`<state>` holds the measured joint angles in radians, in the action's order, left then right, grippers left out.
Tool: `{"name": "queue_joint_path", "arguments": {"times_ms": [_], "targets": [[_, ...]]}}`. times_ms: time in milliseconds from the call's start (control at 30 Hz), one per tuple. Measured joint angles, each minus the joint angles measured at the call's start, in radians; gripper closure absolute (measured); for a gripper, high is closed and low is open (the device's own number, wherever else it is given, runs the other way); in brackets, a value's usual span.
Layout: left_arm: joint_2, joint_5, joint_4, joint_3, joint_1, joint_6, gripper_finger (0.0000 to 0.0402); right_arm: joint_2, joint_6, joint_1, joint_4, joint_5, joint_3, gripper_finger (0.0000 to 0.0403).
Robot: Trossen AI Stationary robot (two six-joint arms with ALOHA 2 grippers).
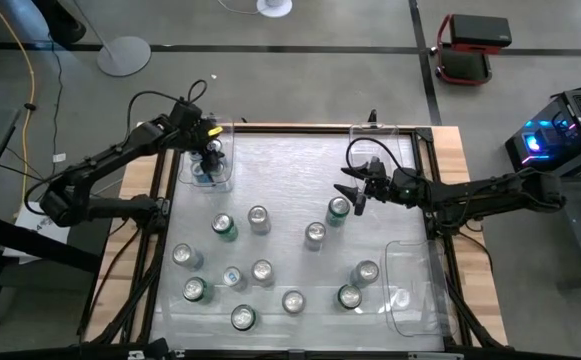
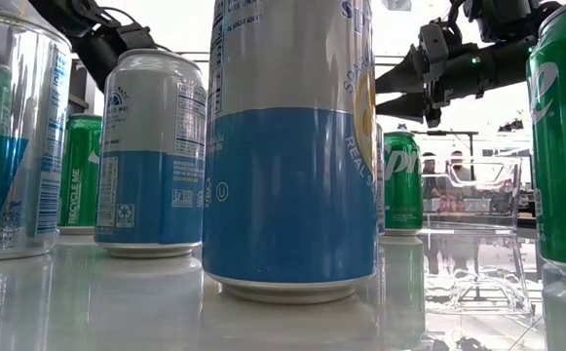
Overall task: Sort soda cans
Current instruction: Put the blue soda can into the top left transparent bin, then adjust the blue soda cans in the top left transparent bin
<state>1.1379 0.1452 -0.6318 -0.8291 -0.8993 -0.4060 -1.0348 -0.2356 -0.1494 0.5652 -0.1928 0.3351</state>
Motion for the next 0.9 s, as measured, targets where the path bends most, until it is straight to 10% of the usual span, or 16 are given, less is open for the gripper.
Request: {"name": "queue_joint_path", "arguments": {"times_ms": [567, 900], "targets": [[-0.013, -0.01, -0.1, -0.147, -0.009, 0.011, 0.0119, 0.0, 0.0, 0.0, 0.0, -0.018, 0.0, 0.0114], [-0.051, -0.21, -0.377, -0.29, 0.004, 0.223, 0.0119, 0.0, 0.011, 0.0, 0.0, -0.023, 0.0, 0.0114]]}}
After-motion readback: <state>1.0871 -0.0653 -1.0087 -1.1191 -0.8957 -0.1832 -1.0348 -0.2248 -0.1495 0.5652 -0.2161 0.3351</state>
